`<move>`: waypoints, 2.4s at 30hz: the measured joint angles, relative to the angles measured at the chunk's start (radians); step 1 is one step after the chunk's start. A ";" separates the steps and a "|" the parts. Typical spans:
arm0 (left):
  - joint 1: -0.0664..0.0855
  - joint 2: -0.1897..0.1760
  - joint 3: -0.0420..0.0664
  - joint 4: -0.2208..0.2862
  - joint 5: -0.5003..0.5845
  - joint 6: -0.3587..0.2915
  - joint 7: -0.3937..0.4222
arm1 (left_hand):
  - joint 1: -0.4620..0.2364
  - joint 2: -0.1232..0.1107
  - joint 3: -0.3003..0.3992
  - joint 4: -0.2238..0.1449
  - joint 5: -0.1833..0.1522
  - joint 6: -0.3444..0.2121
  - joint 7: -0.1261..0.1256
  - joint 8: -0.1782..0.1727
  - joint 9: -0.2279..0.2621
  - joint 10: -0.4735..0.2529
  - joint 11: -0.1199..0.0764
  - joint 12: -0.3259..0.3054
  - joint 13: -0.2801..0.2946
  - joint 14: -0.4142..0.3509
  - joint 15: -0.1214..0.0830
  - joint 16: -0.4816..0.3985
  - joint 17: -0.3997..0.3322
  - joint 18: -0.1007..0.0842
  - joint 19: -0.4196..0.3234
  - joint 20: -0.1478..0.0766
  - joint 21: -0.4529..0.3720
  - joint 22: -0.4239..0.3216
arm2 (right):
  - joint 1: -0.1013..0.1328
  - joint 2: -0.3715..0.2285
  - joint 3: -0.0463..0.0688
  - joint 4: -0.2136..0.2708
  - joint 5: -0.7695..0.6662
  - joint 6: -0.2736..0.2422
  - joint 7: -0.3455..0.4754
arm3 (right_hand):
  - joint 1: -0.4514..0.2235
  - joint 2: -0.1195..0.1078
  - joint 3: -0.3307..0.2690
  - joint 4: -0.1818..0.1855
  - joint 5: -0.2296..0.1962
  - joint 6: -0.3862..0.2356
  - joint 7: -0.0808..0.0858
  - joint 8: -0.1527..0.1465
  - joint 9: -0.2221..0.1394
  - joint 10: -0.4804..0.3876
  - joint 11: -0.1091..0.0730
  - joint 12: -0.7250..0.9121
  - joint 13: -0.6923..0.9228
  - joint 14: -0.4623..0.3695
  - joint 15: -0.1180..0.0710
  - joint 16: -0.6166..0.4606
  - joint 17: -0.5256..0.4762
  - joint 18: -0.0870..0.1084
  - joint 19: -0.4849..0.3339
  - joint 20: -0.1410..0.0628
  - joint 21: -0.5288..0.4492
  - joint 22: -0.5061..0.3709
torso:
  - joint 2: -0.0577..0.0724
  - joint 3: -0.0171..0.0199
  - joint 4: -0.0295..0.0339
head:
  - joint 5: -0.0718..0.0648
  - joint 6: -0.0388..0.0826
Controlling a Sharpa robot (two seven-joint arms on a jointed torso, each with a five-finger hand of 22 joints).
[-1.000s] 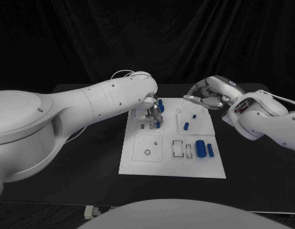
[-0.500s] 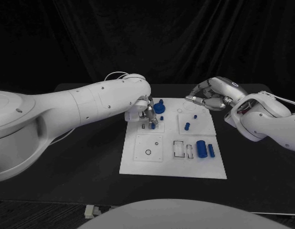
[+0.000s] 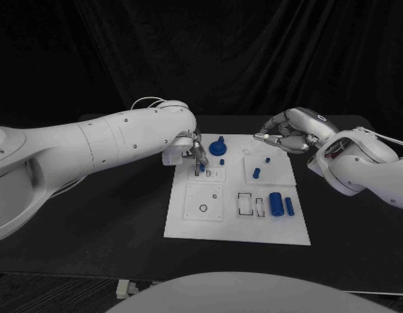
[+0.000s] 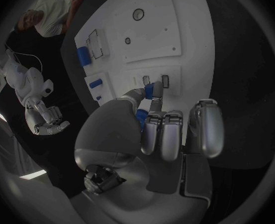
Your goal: Assemble the parts on the task board
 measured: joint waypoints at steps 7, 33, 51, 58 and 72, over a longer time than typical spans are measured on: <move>0.000 0.001 0.000 -0.003 -0.003 -0.022 0.003 | -0.001 0.001 0.007 -0.001 -0.001 -0.002 0.002 0.000 0.005 -0.003 -0.003 0.000 0.000 0.000 0.000 0.000 0.000 0.000 0.000 0.000 -0.004 0.000 | -0.005 0.003 0.000 -0.004 0.000 0.003 0.000 | 0.000 0.000 0.000 0.000 0.000 0.000 0.000 0.000 0.000 0.000 0.000 0.000 0.000 0.000 0.000 0.000 0.000 0.000 0.000 0.000 0.000 0.000 | 0.001 -0.0005 0.0003 | -0.001 0.000; 0.000 0.020 0.000 -0.014 -0.005 -0.019 0.009 | -0.017 -0.004 0.032 -0.021 -0.013 -0.011 0.004 0.005 0.017 0.001 -0.006 0.000 0.000 -0.002 -0.002 0.000 0.000 0.000 0.000 -0.008 -0.008 0.000 | -0.015 0.001 0.000 -0.003 0.000 0.007 -0.001 | 0.000 0.000 0.000 0.000 0.000 0.000 0.000 0.004 0.001 0.000 0.000 0.000 0.001 0.000 0.000 0.000 0.000 0.000 0.000 0.000 -0.005 0.001 | 0.002 -0.0016 -0.0009 | -0.002 0.000; -0.002 0.019 0.000 -0.008 -0.006 -0.014 0.013 | -0.020 -0.007 0.040 -0.023 -0.015 -0.010 0.003 0.010 0.019 0.002 -0.005 0.000 0.000 -0.004 -0.004 0.000 0.000 0.000 0.000 -0.007 -0.014 0.000 | -0.017 0.001 0.000 -0.003 0.000 0.005 0.000 | 0.000 0.000 -0.006 0.000 0.000 0.000 0.000 0.004 0.001 0.000 0.000 0.000 0.000 0.000 0.000 -0.004 0.000 0.000 0.000 0.000 -0.012 0.000 | 0.003 -0.0016 0.0002 | -0.006 0.000; -0.005 0.014 0.000 0.001 -0.006 -0.018 0.016 | -0.021 -0.008 0.040 -0.023 -0.015 -0.010 0.003 0.009 0.022 0.002 -0.005 0.000 0.000 -0.004 -0.004 0.000 0.000 0.000 0.000 -0.007 -0.014 0.000 | -0.019 0.001 0.000 -0.004 0.000 0.005 0.000 | 0.000 0.000 -0.006 0.000 0.000 0.000 0.000 0.004 0.001 0.000 0.000 0.000 0.000 0.000 0.000 -0.004 0.000 0.000 0.000 0.000 -0.015 0.000 | 0.002 -0.0015 0.0001 | -0.003 0.000; -0.012 0.010 -0.001 0.006 -0.006 -0.039 0.027 | -0.021 -0.008 0.040 -0.023 -0.017 -0.010 0.004 0.009 0.024 0.002 -0.005 0.000 0.000 -0.004 -0.004 0.000 0.000 0.000 0.000 -0.007 -0.014 0.000 | -0.020 0.001 0.000 -0.005 0.000 0.006 -0.001 | 0.000 0.000 -0.006 0.000 0.000 0.000 0.000 0.004 0.000 0.000 0.000 0.000 0.000 0.000 0.000 -0.004 0.000 0.000 0.000 0.000 -0.015 0.000 | 0.002 -0.0014 0.0003 | -0.003 0.000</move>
